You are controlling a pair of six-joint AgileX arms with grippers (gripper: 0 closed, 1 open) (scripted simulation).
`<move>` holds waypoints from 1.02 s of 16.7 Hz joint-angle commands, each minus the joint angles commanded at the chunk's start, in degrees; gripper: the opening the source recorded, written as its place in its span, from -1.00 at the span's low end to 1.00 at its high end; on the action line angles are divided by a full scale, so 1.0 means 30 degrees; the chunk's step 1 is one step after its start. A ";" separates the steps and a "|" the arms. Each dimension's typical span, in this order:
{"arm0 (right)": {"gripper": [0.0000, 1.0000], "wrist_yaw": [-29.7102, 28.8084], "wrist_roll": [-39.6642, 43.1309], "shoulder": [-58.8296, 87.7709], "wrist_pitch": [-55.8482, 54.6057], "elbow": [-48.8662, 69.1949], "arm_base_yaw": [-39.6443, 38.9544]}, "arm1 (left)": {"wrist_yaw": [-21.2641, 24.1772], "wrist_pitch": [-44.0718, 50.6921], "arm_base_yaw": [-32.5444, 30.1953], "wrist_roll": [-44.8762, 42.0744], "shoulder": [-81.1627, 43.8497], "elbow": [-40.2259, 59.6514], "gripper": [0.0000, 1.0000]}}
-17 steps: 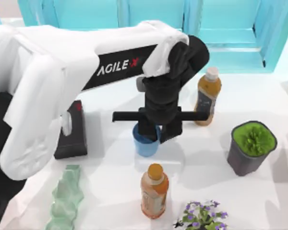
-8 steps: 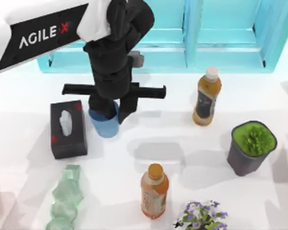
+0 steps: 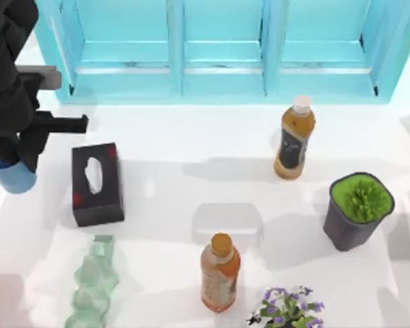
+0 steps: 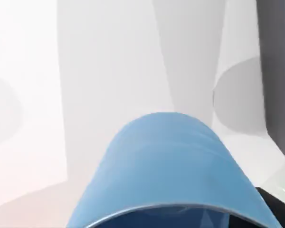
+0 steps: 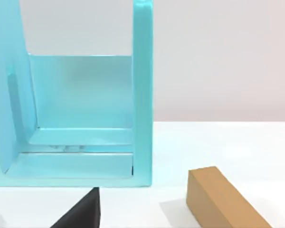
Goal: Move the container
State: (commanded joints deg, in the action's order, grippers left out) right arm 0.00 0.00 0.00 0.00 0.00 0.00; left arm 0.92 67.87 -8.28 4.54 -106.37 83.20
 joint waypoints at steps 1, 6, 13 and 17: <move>1.00 0.0000 0.0000 0.0000 0.0000 0.0000 0.0000 | -0.0139 -0.0334 0.0796 -0.0501 0.0167 -0.0466 -1.00; 1.00 0.0000 0.0000 0.0000 0.0000 0.0000 0.0000 | -0.0407 -0.1011 0.2055 -0.1272 0.0422 -0.1095 -1.00; 1.00 0.0000 0.0000 0.0000 0.0000 0.0000 0.0000 | -0.0380 -0.2925 0.2316 -0.1460 -0.0277 -0.2484 -1.00; 1.00 0.0000 0.0000 0.0000 0.0000 0.0000 0.0000 | -0.0410 -0.5450 0.2600 -0.1805 -0.0955 -0.4122 -1.00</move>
State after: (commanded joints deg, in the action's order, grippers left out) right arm 0.00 0.00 0.00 0.00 0.00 0.00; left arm -0.31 51.52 -0.48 -0.87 -109.24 70.84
